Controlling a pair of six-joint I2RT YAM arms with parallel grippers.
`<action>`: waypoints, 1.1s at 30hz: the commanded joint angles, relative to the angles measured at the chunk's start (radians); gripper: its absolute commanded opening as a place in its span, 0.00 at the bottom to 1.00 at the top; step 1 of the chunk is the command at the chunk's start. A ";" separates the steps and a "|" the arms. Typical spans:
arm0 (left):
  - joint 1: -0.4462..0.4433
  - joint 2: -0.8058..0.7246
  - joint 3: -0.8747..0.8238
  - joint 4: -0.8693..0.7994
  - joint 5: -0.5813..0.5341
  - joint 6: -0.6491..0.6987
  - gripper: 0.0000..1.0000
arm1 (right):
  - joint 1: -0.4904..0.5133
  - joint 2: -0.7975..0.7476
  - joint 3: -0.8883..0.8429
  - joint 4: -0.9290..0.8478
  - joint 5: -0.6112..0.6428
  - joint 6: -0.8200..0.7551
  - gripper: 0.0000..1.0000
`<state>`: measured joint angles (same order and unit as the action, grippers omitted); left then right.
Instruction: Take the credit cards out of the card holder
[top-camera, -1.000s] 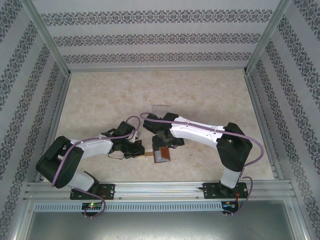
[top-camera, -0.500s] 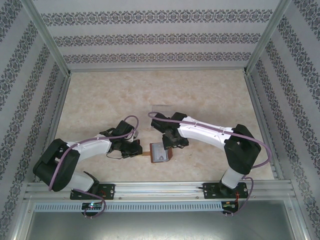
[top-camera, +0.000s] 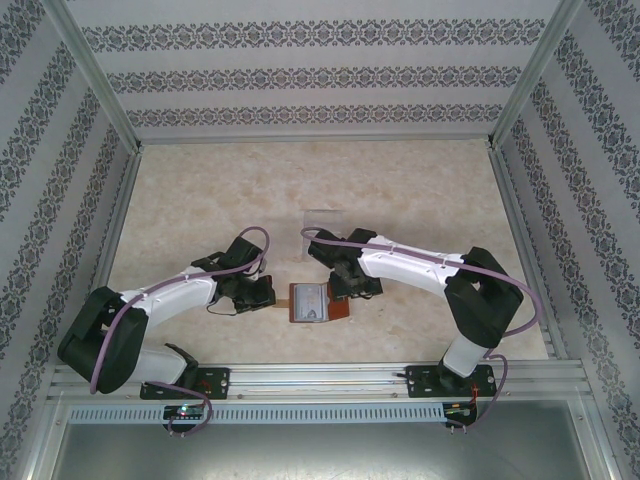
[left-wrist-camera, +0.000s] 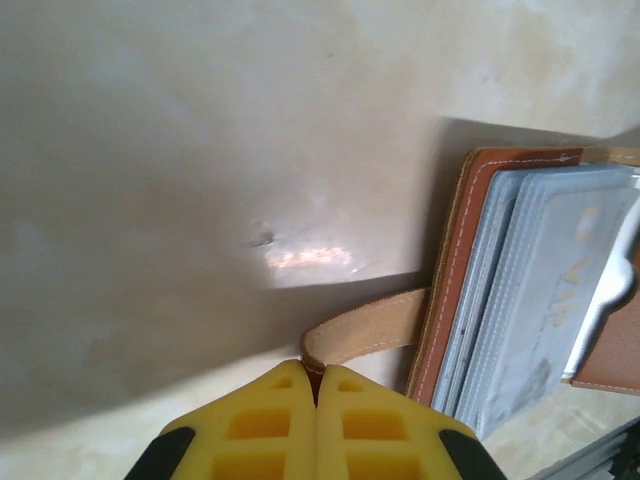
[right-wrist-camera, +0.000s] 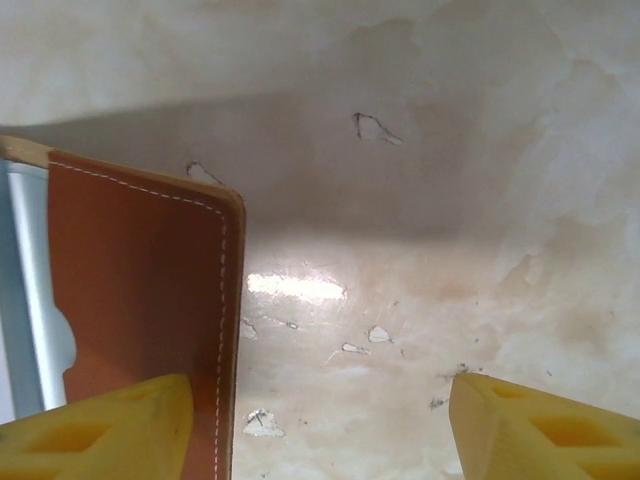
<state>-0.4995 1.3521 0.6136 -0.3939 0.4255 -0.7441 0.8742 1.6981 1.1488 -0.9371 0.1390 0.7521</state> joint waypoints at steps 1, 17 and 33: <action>0.018 -0.012 0.025 -0.089 -0.057 0.033 0.00 | -0.006 0.030 -0.028 0.013 0.025 -0.006 0.71; 0.020 0.081 0.060 -0.153 -0.092 0.072 0.01 | -0.004 0.129 -0.074 0.067 0.015 -0.001 0.73; 0.020 -0.034 0.153 -0.279 -0.130 0.075 0.16 | 0.006 0.042 -0.025 0.017 0.008 0.004 0.74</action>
<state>-0.4904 1.3502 0.7303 -0.5926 0.3271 -0.6842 0.8749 1.7733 1.1000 -0.8799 0.1383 0.7525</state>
